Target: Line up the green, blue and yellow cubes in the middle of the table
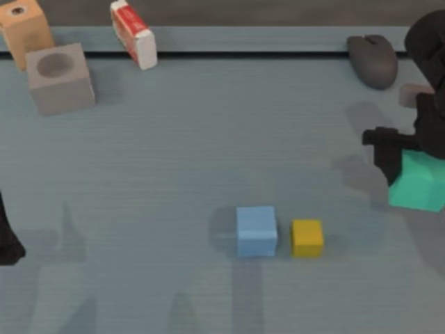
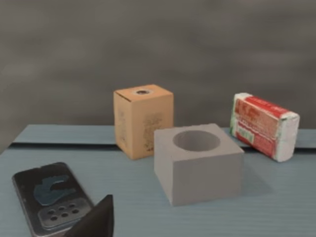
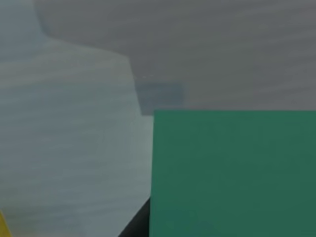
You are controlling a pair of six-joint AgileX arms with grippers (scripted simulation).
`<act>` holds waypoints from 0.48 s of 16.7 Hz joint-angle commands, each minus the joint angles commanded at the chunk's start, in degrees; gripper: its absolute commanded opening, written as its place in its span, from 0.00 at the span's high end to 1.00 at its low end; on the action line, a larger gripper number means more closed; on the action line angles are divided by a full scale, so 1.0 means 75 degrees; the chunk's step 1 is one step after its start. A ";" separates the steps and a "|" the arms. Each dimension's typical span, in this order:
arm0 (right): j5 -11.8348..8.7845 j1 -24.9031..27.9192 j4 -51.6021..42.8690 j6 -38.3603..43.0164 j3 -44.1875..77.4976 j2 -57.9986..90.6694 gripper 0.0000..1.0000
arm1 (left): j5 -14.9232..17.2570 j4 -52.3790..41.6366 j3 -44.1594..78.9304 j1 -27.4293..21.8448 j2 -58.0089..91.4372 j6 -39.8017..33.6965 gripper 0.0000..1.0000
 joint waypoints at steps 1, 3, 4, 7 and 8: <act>0.0000 0.0000 0.0000 0.0000 0.0000 0.0000 1.00 | 0.0000 0.0000 0.0000 0.0000 0.0000 0.0000 0.00; -0.0002 -0.0025 0.0012 0.0022 -0.0004 0.0041 1.00 | 0.0000 0.0000 0.0000 0.0000 0.0000 0.0000 0.00; -0.0001 0.0041 -0.0036 0.0068 0.0084 0.0111 1.00 | 0.0000 0.0000 0.0000 0.0000 0.0000 0.0000 0.00; 0.0006 0.0554 -0.0439 0.0453 0.0835 0.0674 1.00 | 0.0000 0.0000 0.0000 0.0000 0.0000 0.0000 0.00; 0.0010 0.0805 -0.0642 0.0649 0.1242 0.0953 1.00 | 0.0000 0.0000 0.0000 0.0000 0.0000 0.0000 0.00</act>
